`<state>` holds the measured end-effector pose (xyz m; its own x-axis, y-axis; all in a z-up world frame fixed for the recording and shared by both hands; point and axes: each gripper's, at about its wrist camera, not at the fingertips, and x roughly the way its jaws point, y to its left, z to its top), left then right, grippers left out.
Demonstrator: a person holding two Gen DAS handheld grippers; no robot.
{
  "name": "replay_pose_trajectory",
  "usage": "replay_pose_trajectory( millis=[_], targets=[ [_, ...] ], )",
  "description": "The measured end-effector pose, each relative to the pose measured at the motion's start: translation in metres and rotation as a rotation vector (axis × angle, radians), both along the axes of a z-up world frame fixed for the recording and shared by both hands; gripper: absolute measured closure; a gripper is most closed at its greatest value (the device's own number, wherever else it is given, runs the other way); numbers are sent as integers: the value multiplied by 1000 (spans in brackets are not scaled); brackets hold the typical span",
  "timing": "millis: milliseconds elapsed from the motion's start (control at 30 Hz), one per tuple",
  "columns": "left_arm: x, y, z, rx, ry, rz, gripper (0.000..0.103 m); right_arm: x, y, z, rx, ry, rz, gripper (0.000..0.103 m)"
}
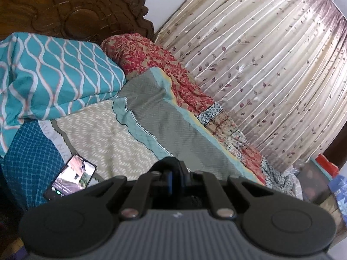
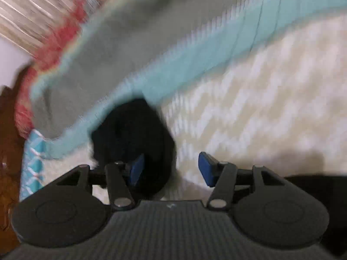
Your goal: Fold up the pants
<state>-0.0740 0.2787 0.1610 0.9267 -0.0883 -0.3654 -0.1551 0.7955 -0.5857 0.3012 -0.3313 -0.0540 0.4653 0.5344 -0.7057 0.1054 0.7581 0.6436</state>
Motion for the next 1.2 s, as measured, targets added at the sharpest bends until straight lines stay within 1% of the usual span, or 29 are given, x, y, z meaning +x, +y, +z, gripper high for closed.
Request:
replay_pose_trajectory(
  millis=[33, 67, 100, 133, 167, 233, 333, 367, 400, 467, 533, 567, 600, 633, 667, 700, 733, 767, 800, 833, 900, 967, 1000, 1033, 1100, 1133, 1167, 1200],
  targets=[
    [2, -1, 1, 11, -3, -3, 97, -2, 2, 6, 45, -14, 25, 93],
    [4, -3, 3, 22, -6, -7, 97, -2, -8, 12, 111, 8, 9, 98],
    [6, -5, 4, 28, -9, -13, 97, -15, -24, 25, 146, -18, -41, 97],
    [9, -7, 5, 29, -15, -23, 97, -22, -47, 43, 202, -75, -75, 97],
    [12, -8, 5, 26, -20, -32, 97, -41, -68, 61, 232, -125, -105, 97],
    [17, -12, 4, 20, -31, -46, 97, -73, -113, 107, 238, -262, -155, 97],
    [21, -12, 2, -13, -57, -67, 97, -121, -182, 179, 174, -460, -225, 97],
    [21, -13, 1, -28, -68, -79, 97, -137, -199, 199, 142, -516, -244, 97],
    [22, -16, 1, -37, -75, -90, 97, -155, -211, 212, 114, -557, -258, 97],
    [25, -20, 1, -38, -85, -116, 97, -170, -222, 236, 46, -606, -272, 97],
    [27, -27, 2, -28, -91, -134, 97, -171, -225, 245, -14, -597, -280, 97],
    [28, -30, 2, -24, -91, -137, 97, -158, -213, 240, -39, -579, -283, 97],
    [28, -32, 2, -24, -89, -141, 97, -152, -202, 226, -61, -547, -282, 95],
    [28, -33, 2, -25, -85, -139, 97, -141, -196, 209, -74, -508, -271, 90],
    [27, -34, 1, -24, -80, -133, 97, -123, -187, 193, -107, -464, -240, 88],
    [26, -34, 0, -25, -73, -125, 97, -108, -181, 173, -161, -419, -207, 68],
    [25, -32, -1, -28, -67, -118, 97, -100, -182, 155, -225, -365, -216, 55],
    [24, -31, -2, -32, -59, -111, 97, -95, -185, 135, -284, -309, -248, 56],
    [23, -30, -4, -35, -49, -105, 97, -96, -192, 119, -303, -267, -266, 57],
    [23, -28, -5, -35, -37, -100, 97, -101, -202, 107, -277, -252, -284, 58],
    [23, -26, -8, -36, -16, -89, 97, -122, -225, 92, -222, -250, -322, 58],
    [23, -23, -8, -34, -11, -72, 97, -146, -248, 83, -236, -251, -357, 58],
    [23, -21, -8, -40, -13, -66, 97, -169, -252, 84, -245, -247, -379, 57],
    [24, -20, -7, -47, -15, -64, 97, -183, -261, 79, -241, -239, -400, 56],
    [27, -21, -5, -50, -19, -63, 97, -217, -273, 63, -194, -216, -443, 56],
    [29, -22, -4, -45, -18, -61, 97, -228, -280, 57, -161, -201, -453, 56],
    [30, -23, -4, -41, -16, -60, 97, -244, -281, 59, -133, -189, -459, 56],
    [32, -24, -3, -39, -15, -60, 97, -251, -281, 55, -109, -176, -464, 56]
  ],
)
